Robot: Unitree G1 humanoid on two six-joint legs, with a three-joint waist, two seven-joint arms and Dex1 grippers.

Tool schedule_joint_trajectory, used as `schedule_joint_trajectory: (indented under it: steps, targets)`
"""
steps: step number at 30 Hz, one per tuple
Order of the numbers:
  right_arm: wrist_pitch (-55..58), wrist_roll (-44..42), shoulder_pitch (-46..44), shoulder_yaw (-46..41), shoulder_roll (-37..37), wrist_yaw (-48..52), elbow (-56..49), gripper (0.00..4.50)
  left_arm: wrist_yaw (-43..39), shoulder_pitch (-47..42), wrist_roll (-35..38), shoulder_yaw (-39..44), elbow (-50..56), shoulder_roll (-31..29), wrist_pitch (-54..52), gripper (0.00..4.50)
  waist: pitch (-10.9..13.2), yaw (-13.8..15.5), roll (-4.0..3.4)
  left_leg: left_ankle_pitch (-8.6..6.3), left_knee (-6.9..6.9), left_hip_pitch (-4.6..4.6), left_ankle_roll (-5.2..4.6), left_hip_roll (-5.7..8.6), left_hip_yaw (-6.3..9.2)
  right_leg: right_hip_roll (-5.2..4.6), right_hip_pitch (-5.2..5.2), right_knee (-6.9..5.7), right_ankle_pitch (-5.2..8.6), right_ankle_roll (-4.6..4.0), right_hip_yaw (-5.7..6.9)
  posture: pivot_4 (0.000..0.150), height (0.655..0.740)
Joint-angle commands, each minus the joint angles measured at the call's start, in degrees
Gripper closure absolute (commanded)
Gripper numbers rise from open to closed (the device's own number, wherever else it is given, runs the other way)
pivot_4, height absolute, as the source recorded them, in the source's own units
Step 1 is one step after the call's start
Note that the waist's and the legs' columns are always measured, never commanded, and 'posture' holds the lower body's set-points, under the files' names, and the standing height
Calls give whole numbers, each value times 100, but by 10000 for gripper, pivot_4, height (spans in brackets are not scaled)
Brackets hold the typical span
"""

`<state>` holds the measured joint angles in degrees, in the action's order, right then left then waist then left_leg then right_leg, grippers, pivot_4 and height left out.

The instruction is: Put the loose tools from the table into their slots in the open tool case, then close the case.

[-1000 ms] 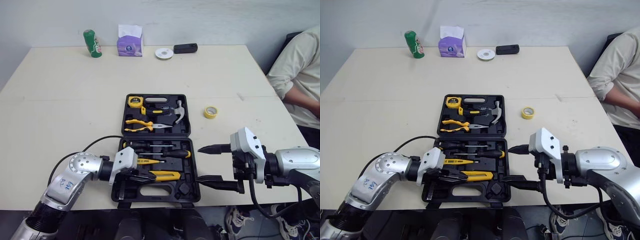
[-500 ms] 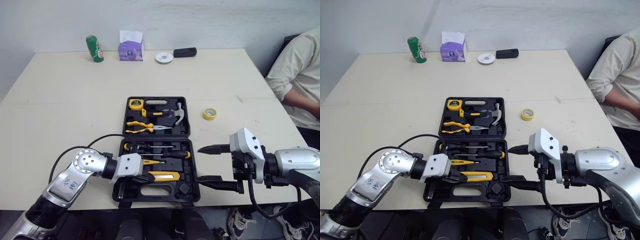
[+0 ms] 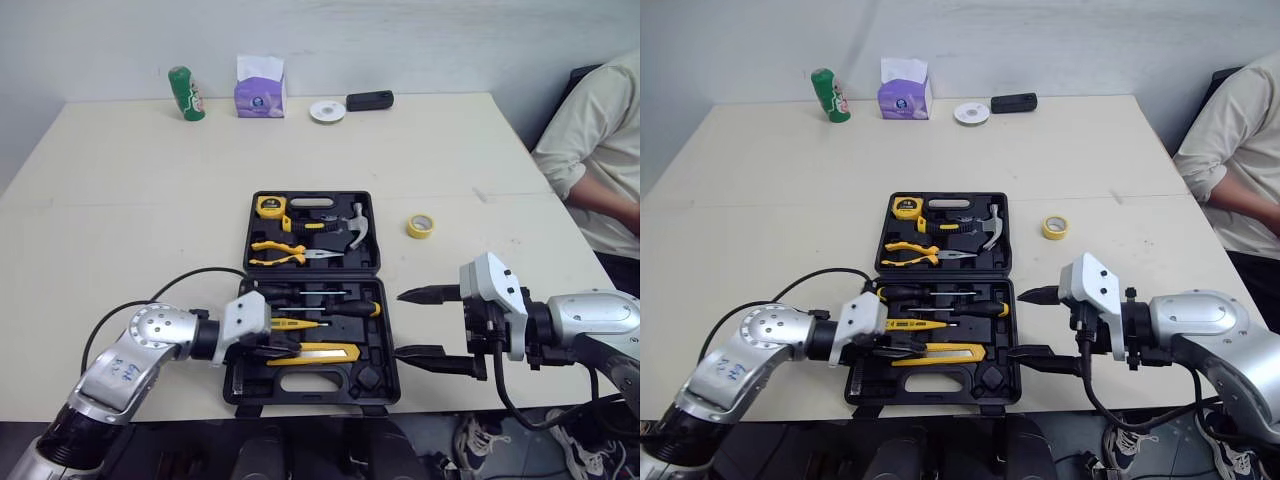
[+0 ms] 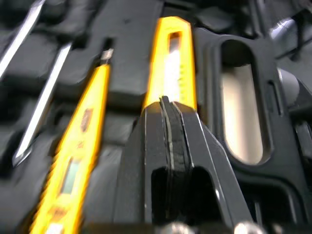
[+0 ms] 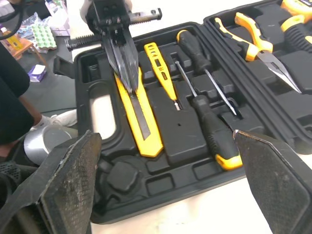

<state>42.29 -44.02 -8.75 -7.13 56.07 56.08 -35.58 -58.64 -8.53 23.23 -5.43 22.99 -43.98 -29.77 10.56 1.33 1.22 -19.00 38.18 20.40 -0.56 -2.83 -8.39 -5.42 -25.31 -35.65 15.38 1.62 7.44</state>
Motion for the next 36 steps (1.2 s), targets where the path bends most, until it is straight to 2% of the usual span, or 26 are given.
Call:
schedule_joint_trajectory:
  steps: [1, 3, 5, 10, 13, 17, 21, 25, 30, 33, 36]
  targets:
    - [-209, 84, -69, -71, 0, 116, 84, 0, 187, 61, 281, 492, 302, -115, -256, 44208, 2, 5, 3, 2, 0, 2, 4, 1, -1, -1, -2, 0, 0, 0, 0, 1500, 7252]
    - [-288, 153, -80, -59, -16, 130, 180, 0, 256, 83, 327, 622, 333, -131, -327, 44208, 2, 7, 4, 3, 0, 3, 5, 2, -1, -2, -3, 1, 0, 0, 0, 1500, 7252]
    - [-345, 307, -164, -90, -92, -23, 446, 0, 341, -19, 715, 941, 422, -48, -556, 44208, 5, 3, 9, 1, 0, 4, 3, 2, -2, -2, -3, 3, 0, 1, 0, 1500, 7252]
    - [-510, 754, -368, -96, -143, -228, 1062, 0, 508, -608, 2049, 1553, 677, 72, -1375, 44208, 13, 10, 22, 7, 1, 8, 13, 2, -1, -1, -5, 0, -1, 0, 0, 1500, 7252]
    - [-528, 840, -602, -171, -79, -126, 1419, 0, 626, -1148, 2982, 1898, 613, 98, -1812, 36035, 14, 5, 23, 9, 3, 9, 16, 3, -2, -1, -6, -3, -1, 0, 0, 1500, 7252]
    - [-595, 947, -732, -556, -161, -336, 2021, 0, 956, -1916, 3628, 2096, 462, 133, -2051, 17999, 16, 6, 25, 13, 8, 10, 19, 5, -2, -1, -6, -9, -2, 1, 0, 1500, 7252]
    - [-707, 1114, -587, -874, -248, -596, 2324, 0, 934, -2122, 3759, 2057, 391, 12, -2083, 398, 16, -13, 25, 20, 6, 6, 23, 8, -7, 0, -5, -11, -2, 2, -1, 1500, 7252]
    - [-690, 1139, -190, -1317, -236, -705, 2347, 0, 722, -2131, 3446, 1907, 281, -127, -1856, 398, 17, -4, 26, 27, 6, 5, 26, 7, -8, 2, -6, -13, -2, 1, -2, 1500, 7252]
    - [-566, 1031, 319, -1853, -104, -595, 2246, 0, 507, -2078, 2586, 1492, 78, -232, -1235, 398, 17, 8, 26, 28, 5, 5, 25, 11, -8, 2, -6, -13, -2, 1, -6, 1500, 7252]
    - [-618, 1074, 252, -1761, 38, -399, 2313, 0, 388, -1995, 2221, 1334, -12, -274, -966, 398, 17, -27, 26, 27, 3, 3, 24, 10, -14, 3, -6, -12, -2, 1, -11, 1500, 7252]
    - [-893, 1349, -282, -1103, 295, 81, 2648, 0, 329, -1956, 1927, 1254, -125, -271, -717, 398, 18, -60, 26, 28, 0, 1, 25, 7, -13, 5, -6, -13, -2, 1, -12, 1500, 7252]
